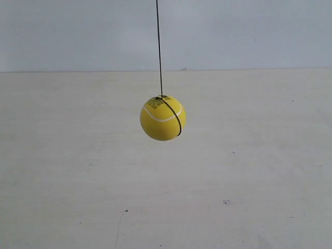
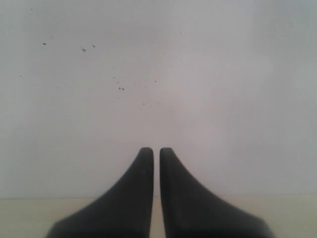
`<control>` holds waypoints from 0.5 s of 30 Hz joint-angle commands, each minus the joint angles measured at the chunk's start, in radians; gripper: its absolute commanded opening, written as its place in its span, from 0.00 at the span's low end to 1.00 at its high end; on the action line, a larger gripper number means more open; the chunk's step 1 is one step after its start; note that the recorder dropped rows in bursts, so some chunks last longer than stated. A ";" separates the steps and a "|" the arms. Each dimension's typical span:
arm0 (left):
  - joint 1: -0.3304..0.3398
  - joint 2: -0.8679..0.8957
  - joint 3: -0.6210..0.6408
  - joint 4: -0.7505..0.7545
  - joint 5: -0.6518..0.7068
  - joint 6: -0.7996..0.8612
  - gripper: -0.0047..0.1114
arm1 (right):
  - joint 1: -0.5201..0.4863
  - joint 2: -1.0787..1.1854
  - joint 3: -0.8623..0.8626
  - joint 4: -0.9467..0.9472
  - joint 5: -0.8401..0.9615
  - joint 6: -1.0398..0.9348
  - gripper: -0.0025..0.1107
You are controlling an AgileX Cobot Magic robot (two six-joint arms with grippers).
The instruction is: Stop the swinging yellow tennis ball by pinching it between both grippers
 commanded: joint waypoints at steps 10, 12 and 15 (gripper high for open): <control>-0.005 -0.002 0.006 -0.003 0.006 -0.010 0.08 | 0.000 -0.005 -0.004 -0.005 -0.021 0.000 0.02; -0.005 -0.002 0.010 -0.003 0.006 -0.010 0.08 | 0.000 -0.005 -0.004 -0.005 -0.015 0.000 0.02; -0.005 -0.002 0.030 -0.003 0.006 -0.010 0.08 | 0.000 -0.005 0.019 -0.001 -0.035 0.000 0.02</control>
